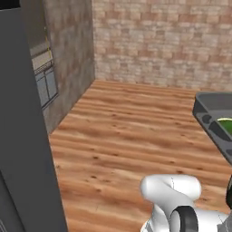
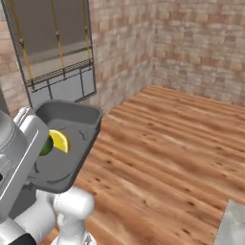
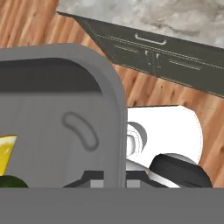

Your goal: Take the avocado and lemon wedge out of the freezer and place them in the tupperware container on the counter. Then put the tupperware containing the vegetables back in the freezer.

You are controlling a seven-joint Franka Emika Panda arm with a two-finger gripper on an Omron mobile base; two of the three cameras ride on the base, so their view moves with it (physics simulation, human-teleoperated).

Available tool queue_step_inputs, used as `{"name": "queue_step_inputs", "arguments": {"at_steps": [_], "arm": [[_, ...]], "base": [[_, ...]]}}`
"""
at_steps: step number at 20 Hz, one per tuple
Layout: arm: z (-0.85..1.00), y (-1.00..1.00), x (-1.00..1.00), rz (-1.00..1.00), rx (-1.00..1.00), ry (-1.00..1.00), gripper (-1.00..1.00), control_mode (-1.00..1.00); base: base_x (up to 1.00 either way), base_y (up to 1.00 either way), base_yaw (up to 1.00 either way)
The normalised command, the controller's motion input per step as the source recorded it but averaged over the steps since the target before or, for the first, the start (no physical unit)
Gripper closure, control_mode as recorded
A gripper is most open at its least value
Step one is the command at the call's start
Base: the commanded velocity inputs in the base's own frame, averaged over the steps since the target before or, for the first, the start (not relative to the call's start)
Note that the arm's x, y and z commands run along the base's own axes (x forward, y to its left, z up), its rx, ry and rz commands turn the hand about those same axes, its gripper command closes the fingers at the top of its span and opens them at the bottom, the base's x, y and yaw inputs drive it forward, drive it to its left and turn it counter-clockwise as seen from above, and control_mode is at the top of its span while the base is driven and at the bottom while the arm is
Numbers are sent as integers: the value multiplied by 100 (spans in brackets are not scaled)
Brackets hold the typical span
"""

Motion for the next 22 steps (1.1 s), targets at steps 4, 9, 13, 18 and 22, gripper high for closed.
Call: {"name": "queue_step_inputs", "arguments": {"at_steps": [4, 9, 13, 18, 22], "arm": [[0, 0, 0, 0, 0, 0, 100, 100], [0, 0, 0, 0, 0, 0, 100, 100], [0, 0, 0, 0, 0, 0, 100, 100], [0, 0, 0, 0, 0, 0, 100, 100], [0, 0, 0, 0, 0, 0, 100, 100]], "base": [[30, -16, 56], [9, -7, 59], [14, 0, 60], [26, 0, 60], [20, 0, 63]]}}
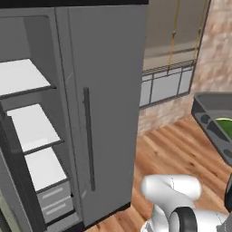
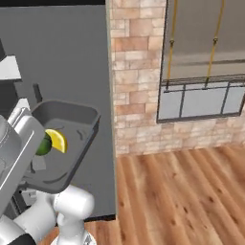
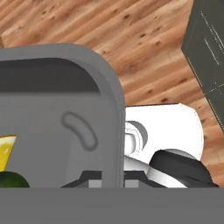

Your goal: Take the avocado and lemon wedge out of the freezer and place them in the tupperware container on the counter. Then put the tupperware containing the vegetables back in the freezer.

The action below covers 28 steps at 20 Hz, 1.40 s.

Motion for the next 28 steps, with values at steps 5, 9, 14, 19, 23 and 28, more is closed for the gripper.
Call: {"name": "queue_step_inputs", "arguments": {"at_steps": [5, 9, 14, 19, 23, 28], "arm": [[0, 0, 0, 0, 0, 0, 100, 100], [0, 0, 0, 0, 0, 0, 100, 100], [0, 0, 0, 0, 0, 0, 100, 100], [0, 0, 0, 0, 0, 0, 100, 100], [0, 0, 0, 0, 0, 0, 100, 100], [0, 0, 0, 0, 0, 0, 100, 100]], "base": [[10, 0, 61], [44, 0, 47], [57, 0, 29], [35, 12, 39], [1, 24, 36], [19, 16, 20]]}}
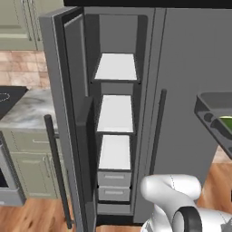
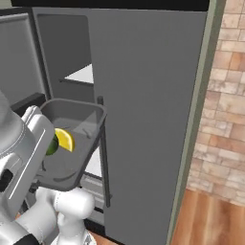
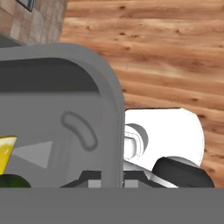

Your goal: Take the avocado and lemon wedge out of the freezer and place them in the tupperware container on the counter. Then put the tupperware containing the vegetables back in the freezer.

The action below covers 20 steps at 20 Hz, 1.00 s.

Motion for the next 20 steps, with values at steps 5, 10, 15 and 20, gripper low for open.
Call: {"name": "queue_step_inputs", "arguments": {"at_steps": [5, 10, 15, 20], "arm": [[0, 0, 0, 0, 0, 0, 100, 100], [0, 0, 0, 0, 0, 0, 100, 100], [0, 0, 0, 0, 0, 0, 100, 100], [0, 0, 0, 0, 0, 0, 100, 100]], "base": [[20, 24, 1], [27, 38, -5], [58, 26, -14], [40, 20, -14]]}}
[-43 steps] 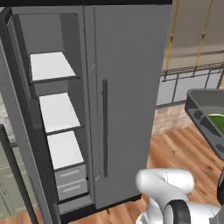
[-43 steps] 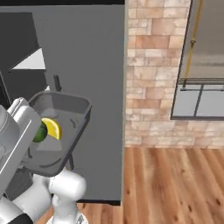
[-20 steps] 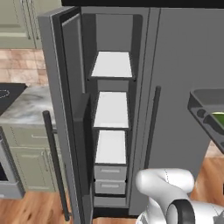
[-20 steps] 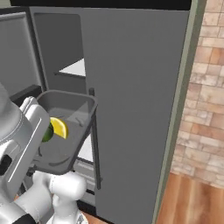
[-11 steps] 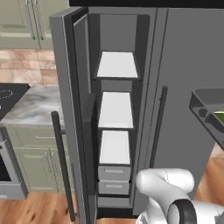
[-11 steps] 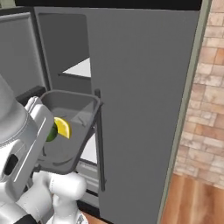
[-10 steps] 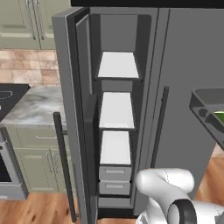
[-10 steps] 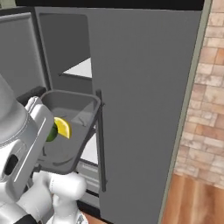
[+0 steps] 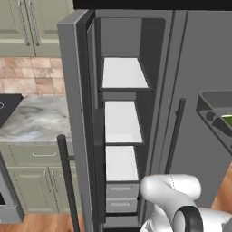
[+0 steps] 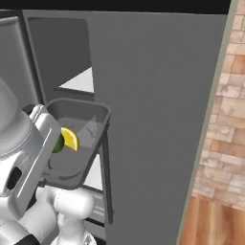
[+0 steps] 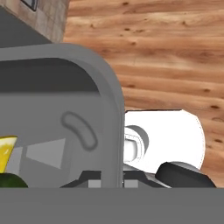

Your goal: Take the avocado and lemon wedge out of the freezer and place them in the tupperware container on the counter. Then put the tupperware containing the vegetables back in the freezer.

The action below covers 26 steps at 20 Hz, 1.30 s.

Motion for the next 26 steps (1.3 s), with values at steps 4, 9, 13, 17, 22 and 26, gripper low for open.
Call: {"name": "queue_step_inputs", "arguments": {"at_steps": [4, 9, 13, 17, 22, 26], "arm": [[0, 0, 0, 0, 0, 0, 100, 100], [0, 0, 0, 0, 0, 0, 100, 100], [0, 0, 0, 0, 0, 0, 100, 100], [0, 0, 0, 0, 0, 0, 100, 100], [0, 0, 0, 0, 0, 0, 100, 100], [0, 0, 0, 0, 0, 0, 100, 100]], "base": [[23, 30, -13], [28, 43, -10], [70, 31, -11], [68, 32, -9], [53, 52, -8], [18, 76, -5]]}}
